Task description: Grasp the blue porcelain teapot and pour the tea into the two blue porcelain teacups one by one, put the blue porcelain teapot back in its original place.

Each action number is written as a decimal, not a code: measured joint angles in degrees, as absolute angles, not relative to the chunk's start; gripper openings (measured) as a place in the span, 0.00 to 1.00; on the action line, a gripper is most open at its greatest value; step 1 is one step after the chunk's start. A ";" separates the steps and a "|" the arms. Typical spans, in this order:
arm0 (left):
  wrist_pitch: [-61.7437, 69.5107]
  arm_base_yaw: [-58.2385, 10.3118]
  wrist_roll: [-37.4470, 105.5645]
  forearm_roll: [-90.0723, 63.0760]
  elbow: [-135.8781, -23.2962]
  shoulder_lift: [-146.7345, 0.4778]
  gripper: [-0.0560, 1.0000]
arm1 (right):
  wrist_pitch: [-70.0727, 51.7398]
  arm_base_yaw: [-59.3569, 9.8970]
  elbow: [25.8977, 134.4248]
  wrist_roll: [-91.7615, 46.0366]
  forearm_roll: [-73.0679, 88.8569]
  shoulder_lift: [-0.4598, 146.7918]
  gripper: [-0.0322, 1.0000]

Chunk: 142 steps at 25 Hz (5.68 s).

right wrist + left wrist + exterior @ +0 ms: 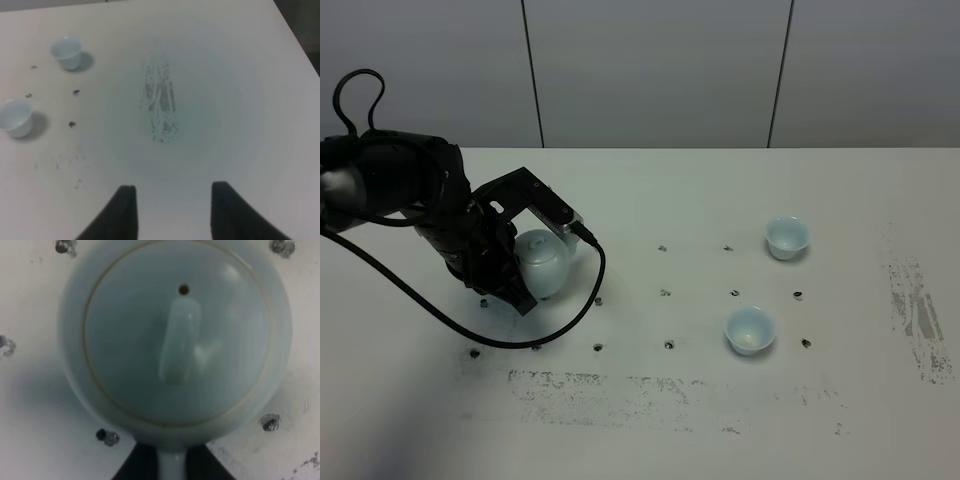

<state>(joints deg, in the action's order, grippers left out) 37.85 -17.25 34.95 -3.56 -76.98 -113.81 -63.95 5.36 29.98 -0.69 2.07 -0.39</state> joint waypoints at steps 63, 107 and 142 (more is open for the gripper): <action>43.82 -30.91 83.30 -2.34 -132.53 -141.91 0.16 | -63.90 5.36 29.98 -0.69 2.07 -0.39 0.38; 30.41 -40.20 73.02 36.35 -132.53 -146.49 0.16 | -63.90 5.36 29.98 -0.69 2.14 -0.39 0.38; 29.67 -43.16 68.58 51.36 -132.53 -147.62 0.16 | -63.90 5.36 29.98 -0.69 2.14 -0.39 0.38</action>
<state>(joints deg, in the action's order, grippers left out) 29.67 -43.16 68.58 51.36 -132.53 -147.62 -63.90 5.36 29.98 -0.69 2.14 -0.39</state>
